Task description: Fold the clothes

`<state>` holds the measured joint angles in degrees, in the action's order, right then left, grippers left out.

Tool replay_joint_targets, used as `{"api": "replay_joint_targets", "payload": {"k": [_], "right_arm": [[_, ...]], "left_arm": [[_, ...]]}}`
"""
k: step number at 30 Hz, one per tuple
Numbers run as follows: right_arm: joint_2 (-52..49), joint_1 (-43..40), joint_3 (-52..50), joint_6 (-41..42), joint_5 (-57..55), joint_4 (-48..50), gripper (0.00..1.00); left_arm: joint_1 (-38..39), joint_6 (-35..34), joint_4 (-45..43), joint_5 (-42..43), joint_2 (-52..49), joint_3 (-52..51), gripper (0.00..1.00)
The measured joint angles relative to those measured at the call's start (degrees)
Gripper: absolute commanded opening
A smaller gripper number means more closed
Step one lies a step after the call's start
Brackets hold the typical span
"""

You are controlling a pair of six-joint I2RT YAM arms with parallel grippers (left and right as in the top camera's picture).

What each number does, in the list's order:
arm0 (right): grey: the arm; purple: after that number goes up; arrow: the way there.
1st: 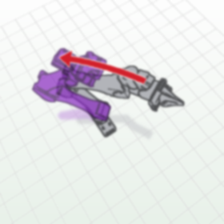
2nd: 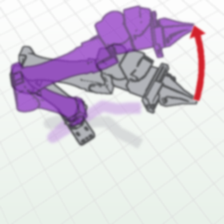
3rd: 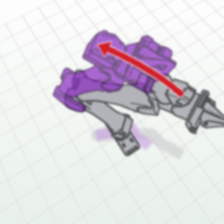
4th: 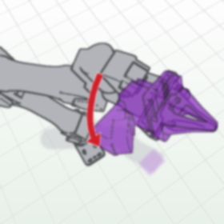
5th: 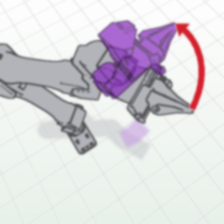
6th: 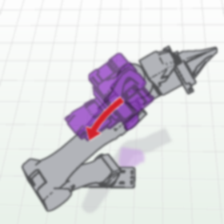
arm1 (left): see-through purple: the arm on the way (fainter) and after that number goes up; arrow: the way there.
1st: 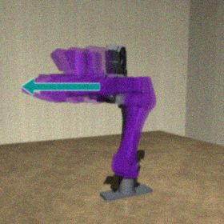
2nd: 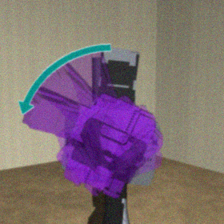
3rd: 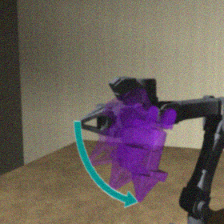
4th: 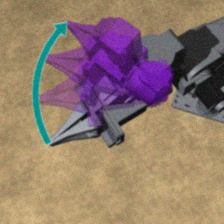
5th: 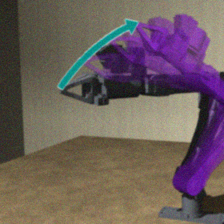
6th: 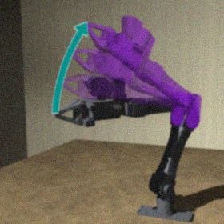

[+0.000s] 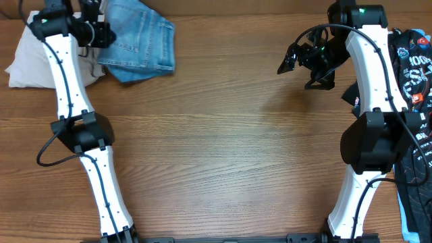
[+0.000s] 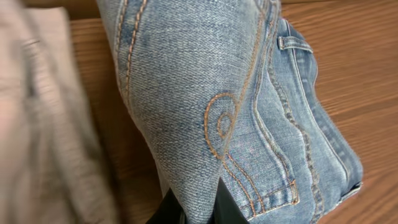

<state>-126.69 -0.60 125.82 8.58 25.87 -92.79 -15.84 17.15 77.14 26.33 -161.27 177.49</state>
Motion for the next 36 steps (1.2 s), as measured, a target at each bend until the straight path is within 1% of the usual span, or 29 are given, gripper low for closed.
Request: {"api": "replay_joint_targets", "payload": {"k": [12, 23, 36], "right_arm": [[0.0, -0.02, 0.0, 0.42, 0.0, -0.22, 1.0], [0.0, 0.0, 0.0, 0.42, 0.0, -0.57, 1.0], [0.0, 0.0, 0.0, 1.07, 0.0, -0.79, 1.0]], "left_arm": [[-2.32, -0.02, -1.36, -1.14, 0.92, 0.0, 0.04], [-3.06, -0.02, -1.77, -3.52, 7.5, 0.07, 0.04], [-7.19, -0.5, -2.08, -4.11, 7.74, 0.22, 0.04]]}}
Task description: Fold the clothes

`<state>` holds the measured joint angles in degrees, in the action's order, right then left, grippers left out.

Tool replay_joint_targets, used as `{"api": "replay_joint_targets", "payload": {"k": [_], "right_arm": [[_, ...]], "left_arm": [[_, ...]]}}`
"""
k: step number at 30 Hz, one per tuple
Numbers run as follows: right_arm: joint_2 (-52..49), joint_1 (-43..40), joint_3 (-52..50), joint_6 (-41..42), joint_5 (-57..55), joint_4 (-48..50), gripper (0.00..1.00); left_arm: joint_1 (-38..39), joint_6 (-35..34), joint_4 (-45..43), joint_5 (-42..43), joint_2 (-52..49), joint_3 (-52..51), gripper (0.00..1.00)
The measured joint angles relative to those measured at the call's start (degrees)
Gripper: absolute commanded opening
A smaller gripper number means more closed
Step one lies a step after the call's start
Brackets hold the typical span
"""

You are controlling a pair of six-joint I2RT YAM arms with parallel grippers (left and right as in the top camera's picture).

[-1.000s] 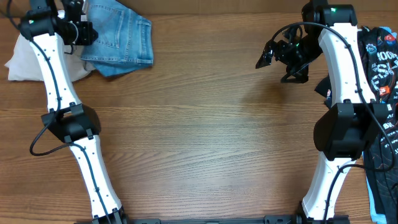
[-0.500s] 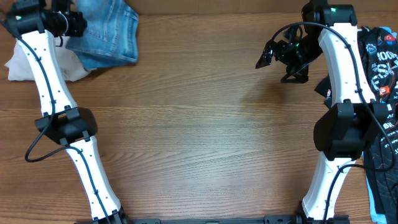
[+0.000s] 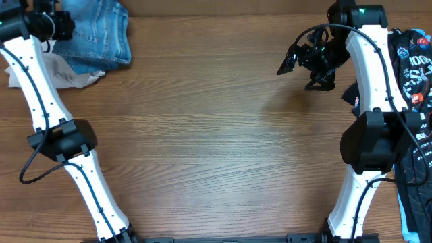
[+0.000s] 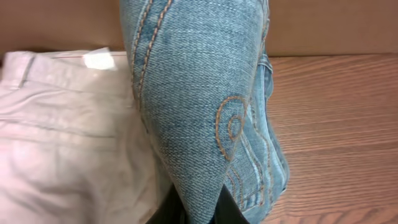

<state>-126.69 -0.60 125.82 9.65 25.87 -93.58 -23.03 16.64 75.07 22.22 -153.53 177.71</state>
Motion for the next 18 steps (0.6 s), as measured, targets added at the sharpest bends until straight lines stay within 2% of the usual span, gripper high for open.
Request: {"api": "replay_joint_targets", "payload": {"k": [12, 18], "right_arm": [[0.0, 0.0, 0.0, 0.68, -0.02, -0.2, 1.0], [0.0, 0.0, 0.0, 0.81, -0.02, -0.63, 1.0]], "left_arm": [[-3.26, -0.17, -1.46, 0.0, 0.0, -0.07, 0.04], [-3.34, -0.15, -6.03, -0.02, 0.0, -3.19, 0.05]]}}
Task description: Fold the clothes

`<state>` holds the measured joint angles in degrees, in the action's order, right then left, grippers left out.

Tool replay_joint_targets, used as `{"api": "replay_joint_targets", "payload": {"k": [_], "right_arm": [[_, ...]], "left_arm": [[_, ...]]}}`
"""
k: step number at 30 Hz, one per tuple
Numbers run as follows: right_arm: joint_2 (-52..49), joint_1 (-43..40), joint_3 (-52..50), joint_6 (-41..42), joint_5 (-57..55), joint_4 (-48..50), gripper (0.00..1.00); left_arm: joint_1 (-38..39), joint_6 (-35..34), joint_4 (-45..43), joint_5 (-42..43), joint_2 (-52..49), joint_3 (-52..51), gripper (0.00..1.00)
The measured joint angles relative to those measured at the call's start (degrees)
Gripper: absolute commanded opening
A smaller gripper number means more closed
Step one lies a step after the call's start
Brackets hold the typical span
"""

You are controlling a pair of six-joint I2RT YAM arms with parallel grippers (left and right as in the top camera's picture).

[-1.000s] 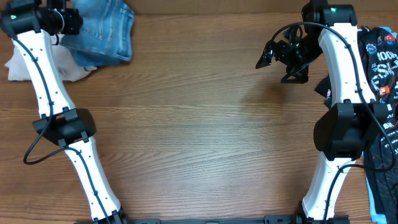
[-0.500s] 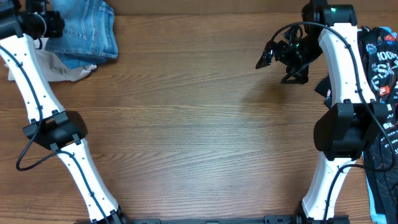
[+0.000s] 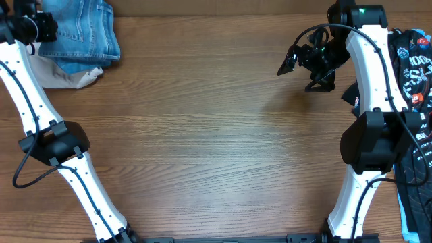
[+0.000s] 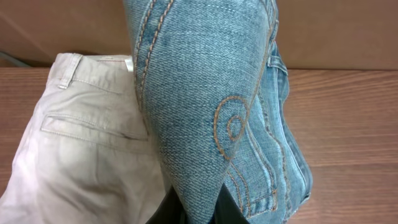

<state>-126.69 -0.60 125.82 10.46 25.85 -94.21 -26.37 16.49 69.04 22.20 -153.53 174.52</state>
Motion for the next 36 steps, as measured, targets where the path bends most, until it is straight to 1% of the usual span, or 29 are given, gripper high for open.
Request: {"api": "replay_joint_targets", "payload": {"k": [6, 17, 21, 26, 29, 30, 31, 32, 33, 34, 35, 36], "right_arm": [[0.0, 0.0, 0.0, 0.0, 0.02, -0.55, 1.0], [0.0, 0.0, 0.0, 0.04, 0.0, -1.01, 1.0], [0.0, 0.0, 0.0, 0.02, -0.17, -1.29, 1.0], [0.0, 0.0, 0.0, 0.0, -0.39, -1.38, 1.0], [0.0, 0.0, 0.0, 0.0, -0.52, -1.38, 1.0], [0.0, 0.0, 0.0, 0.04, -0.59, -1.38, 1.0], [0.0, 0.0, 0.0, 0.0, -0.59, -1.4, 1.0], [0.0, 0.0, 0.0, 0.0, -0.61, -1.42, 1.0], [0.0, 0.0, 0.0, 0.02, -0.59, -1.44, 1.0], [0.0, 0.0, 0.0, 0.02, -0.61, -1.46, 1.0], [0.0, 0.0, 0.0, 0.02, -0.61, -1.46, 1.0], [0.0, 0.0, 0.0, 0.0, -0.61, -1.51, 1.0]], "left_arm": [[0.0, 0.0, -4.42, -2.12, 0.0, -3.72, 0.06], [-0.02, -0.02, -11.08, -9.55, 0.0, -8.15, 0.06], [-0.02, -0.07, -12.63, -11.89, 0.0, -8.59, 0.08], [-0.26, -0.07, -13.92, -13.66, 0.0, -8.63, 0.06], [-0.79, -0.2, -14.32, -14.03, 0.0, -8.66, 0.18], [-0.92, -0.22, -14.58, -14.19, 0.0, -8.72, 0.34], [-1.09, -0.09, -15.04, -14.38, 0.0, -8.74, 0.47], [-1.25, -0.28, -15.65, -14.84, 0.0, -8.74, 0.55], [-1.51, -0.48, -16.55, -15.1, 0.0, -8.74, 0.6], [-1.73, -0.68, -17.11, -15.39, 0.07, -8.74, 0.74], [-1.92, -1.09, -17.68, -15.74, 0.11, -8.76, 0.94], [-2.16, -1.68, -18.34, -16.2, 0.11, -8.9, 1.0]]}}
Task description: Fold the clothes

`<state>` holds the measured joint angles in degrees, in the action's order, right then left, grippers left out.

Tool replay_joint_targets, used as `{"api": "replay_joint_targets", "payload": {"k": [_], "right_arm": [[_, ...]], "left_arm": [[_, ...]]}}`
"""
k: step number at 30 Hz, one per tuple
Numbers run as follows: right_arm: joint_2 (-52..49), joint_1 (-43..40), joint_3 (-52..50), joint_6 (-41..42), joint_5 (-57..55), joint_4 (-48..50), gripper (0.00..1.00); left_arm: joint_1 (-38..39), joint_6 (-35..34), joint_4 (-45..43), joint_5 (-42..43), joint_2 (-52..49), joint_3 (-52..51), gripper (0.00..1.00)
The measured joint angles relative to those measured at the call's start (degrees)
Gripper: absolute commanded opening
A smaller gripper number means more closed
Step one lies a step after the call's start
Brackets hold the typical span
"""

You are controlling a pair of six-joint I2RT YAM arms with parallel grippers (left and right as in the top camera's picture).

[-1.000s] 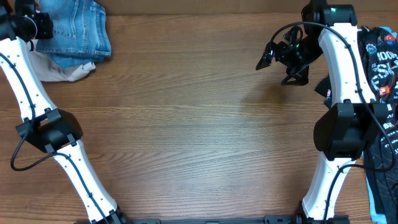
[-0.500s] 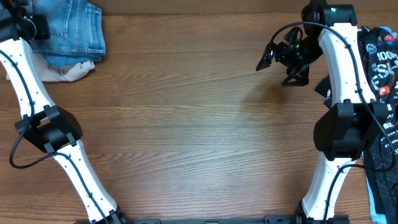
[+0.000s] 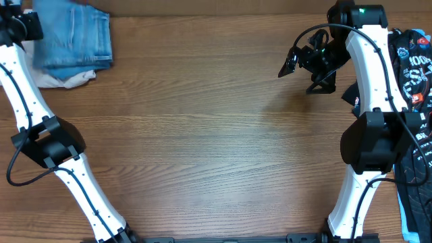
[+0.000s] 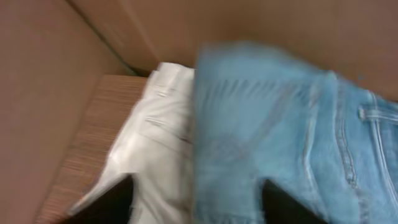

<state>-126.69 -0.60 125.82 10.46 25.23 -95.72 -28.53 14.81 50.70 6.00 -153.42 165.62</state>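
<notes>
Folded blue jeans lie at the table's far left corner on top of beige trousers. The left wrist view, which is blurred, shows the jeans beside and partly over the beige trousers. My left gripper is open just above them, its dark fingers spread wide with nothing held. In the overhead view it sits at the pile's left edge. My right gripper hovers open and empty over the far right of the table.
A dark printed garment hangs over the table's right edge behind the right arm. A brown wall closes off the corner behind the pile. The wooden tabletop spreads between the two arms.
My left gripper was shut on the jeans and holding them up over the beige trousers. It is now open, and the jeans rest on the trousers, a little further left.
My left gripper, shut on the folded jeans, held them right of the beige trousers. At each later moment the jeans were further left and over more of the trousers. Now they lie on them, released. The right arm stayed nearly still.
</notes>
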Motion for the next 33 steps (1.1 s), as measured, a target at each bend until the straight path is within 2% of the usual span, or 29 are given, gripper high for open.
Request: {"api": "replay_joint_targets", "payload": {"k": [5, 8, 11, 13, 14, 15, 16, 18, 23, 26, 33], "right_arm": [[0.0, 0.0, 0.0, 0.02, 0.0, -0.72, 1.0], [0.0, 0.0, 0.0, 0.02, 0.02, -0.81, 1.0], [0.0, 0.0, 0.0, 0.02, 0.0, -0.46, 1.0], [0.0, 0.0, 0.0, -0.02, 0.0, -0.24, 1.0], [0.0, 0.0, 0.0, 0.0, 0.0, -0.26, 1.0], [0.0, 0.0, 0.0, 0.04, -0.02, -0.24, 1.0], [0.0, 0.0, 0.0, 0.04, 0.0, -0.24, 1.0], [0.0, 0.0, 0.0, 0.0, 0.0, -0.2, 1.0], [0.0, 0.0, 0.0, 0.0, 0.02, 0.2, 1.0], [0.0, 0.0, 0.0, 0.0, 0.0, 0.2, 1.0], [0.0, 0.0, 0.0, -0.26, 0.0, 0.2, 1.0]], "left_arm": [[-0.37, -2.95, -1.68, -2.73, 0.11, -1.84, 1.0], [-0.39, -3.76, -1.27, -3.3, 0.11, -2.21, 0.96], [-0.17, -4.48, -0.52, -2.86, 0.17, -2.21, 0.82], [0.07, -4.7, 0.96, -1.46, 0.17, -2.21, 0.64], [0.26, -4.85, 1.64, -0.74, 0.17, -2.21, 0.52], [0.46, -4.98, 2.36, -0.07, 0.17, -2.21, 0.47], [0.72, -5.05, 2.93, 0.46, 0.17, -2.21, 0.48], [1.31, -4.96, 4.22, 1.14, 0.17, -2.21, 0.66], [2.32, -5.31, 5.07, 1.25, 0.2, -3.04, 0.84], [2.16, -5.38, 5.18, 1.22, 0.2, -4.48, 0.87], [-1.01, -5.25, 5.42, 1.46, 0.2, -8.83, 0.87]]}}
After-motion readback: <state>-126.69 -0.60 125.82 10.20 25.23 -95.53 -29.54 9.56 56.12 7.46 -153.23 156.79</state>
